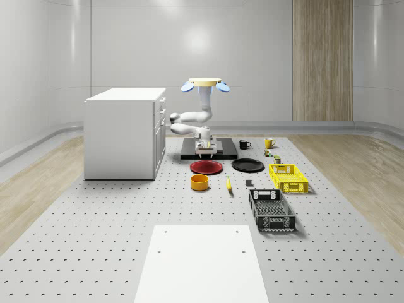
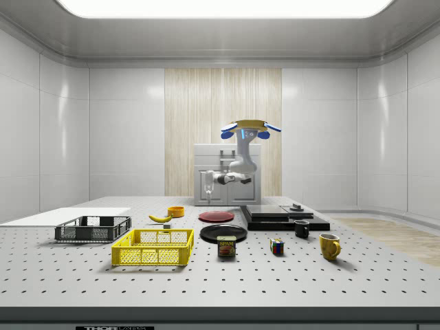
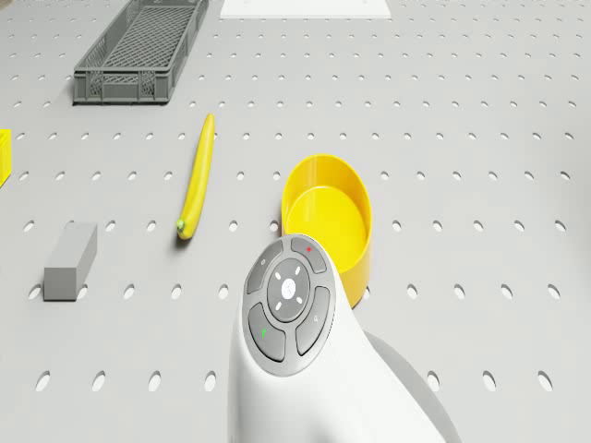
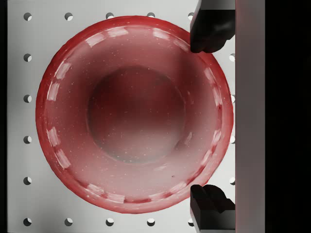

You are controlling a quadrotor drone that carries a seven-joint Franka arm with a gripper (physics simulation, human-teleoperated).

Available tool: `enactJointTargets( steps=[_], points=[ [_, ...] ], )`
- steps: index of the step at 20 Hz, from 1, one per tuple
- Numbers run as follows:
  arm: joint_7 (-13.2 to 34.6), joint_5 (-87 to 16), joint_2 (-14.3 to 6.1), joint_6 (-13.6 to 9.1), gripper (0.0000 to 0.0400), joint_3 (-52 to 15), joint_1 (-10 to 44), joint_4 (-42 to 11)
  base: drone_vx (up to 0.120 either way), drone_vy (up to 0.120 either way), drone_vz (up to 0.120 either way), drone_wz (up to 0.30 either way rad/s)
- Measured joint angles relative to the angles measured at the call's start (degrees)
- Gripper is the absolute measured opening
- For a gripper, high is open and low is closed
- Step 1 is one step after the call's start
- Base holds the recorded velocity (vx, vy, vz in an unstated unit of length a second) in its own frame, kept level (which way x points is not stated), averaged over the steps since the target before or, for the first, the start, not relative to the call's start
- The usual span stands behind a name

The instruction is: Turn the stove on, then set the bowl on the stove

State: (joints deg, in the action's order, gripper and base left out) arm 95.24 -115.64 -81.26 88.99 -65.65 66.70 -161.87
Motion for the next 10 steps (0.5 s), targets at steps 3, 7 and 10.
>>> enactJointTargets(
  steps=[3,7,10],
  points=[
    [0.03,0.04,-0.08,0.08,0.0400,-0.02,0.04,0.01,0.120,0.000,0.000,0.000],
    [0.07,0.09,-0.19,0.18,0.0400,-0.04,0.09,0.02,0.120,0.000,0.000,0.000],
    [0.10,0.13,-0.26,0.25,0.0400,-0.06,0.13,0.02,0.120,0.000,0.000,0.000]
  ],
)
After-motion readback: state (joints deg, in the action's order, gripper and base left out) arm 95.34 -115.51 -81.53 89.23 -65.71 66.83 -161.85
